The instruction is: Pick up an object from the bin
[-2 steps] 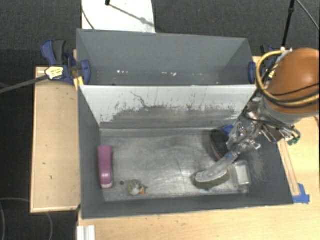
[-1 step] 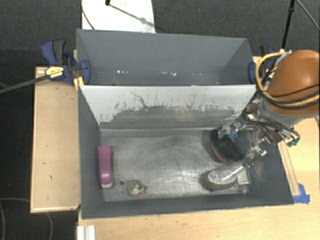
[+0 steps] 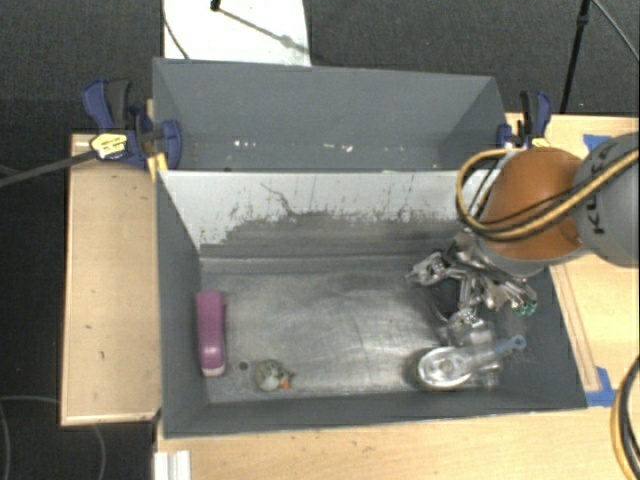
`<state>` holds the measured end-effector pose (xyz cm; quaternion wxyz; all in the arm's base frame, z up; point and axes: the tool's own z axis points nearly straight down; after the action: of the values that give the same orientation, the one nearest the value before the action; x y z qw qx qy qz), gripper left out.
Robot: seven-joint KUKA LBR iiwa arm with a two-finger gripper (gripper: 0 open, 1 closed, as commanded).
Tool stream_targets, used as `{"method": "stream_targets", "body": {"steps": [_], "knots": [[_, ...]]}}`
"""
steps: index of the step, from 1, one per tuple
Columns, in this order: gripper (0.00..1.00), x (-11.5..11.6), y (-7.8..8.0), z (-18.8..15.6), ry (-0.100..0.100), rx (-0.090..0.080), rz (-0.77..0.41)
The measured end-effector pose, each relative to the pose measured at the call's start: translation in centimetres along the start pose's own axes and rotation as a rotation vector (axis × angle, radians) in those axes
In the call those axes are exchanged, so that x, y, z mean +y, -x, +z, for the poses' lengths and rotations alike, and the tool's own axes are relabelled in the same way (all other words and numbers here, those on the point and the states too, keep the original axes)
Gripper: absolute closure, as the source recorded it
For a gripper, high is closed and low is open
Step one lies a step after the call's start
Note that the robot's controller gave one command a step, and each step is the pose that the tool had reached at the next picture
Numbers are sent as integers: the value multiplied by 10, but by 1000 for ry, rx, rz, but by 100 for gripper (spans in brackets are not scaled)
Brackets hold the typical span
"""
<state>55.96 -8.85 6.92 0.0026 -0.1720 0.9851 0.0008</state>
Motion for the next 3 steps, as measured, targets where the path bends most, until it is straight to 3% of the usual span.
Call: {"method": "stream_targets", "body": {"steps": [1, 2, 3], "knots": [[0, -31, -2, -48, -4, -2, 133], [0, -17, -6, -8, 0, -1, -98], [100, -17, -7, -6, 0, 1, -97]]}}
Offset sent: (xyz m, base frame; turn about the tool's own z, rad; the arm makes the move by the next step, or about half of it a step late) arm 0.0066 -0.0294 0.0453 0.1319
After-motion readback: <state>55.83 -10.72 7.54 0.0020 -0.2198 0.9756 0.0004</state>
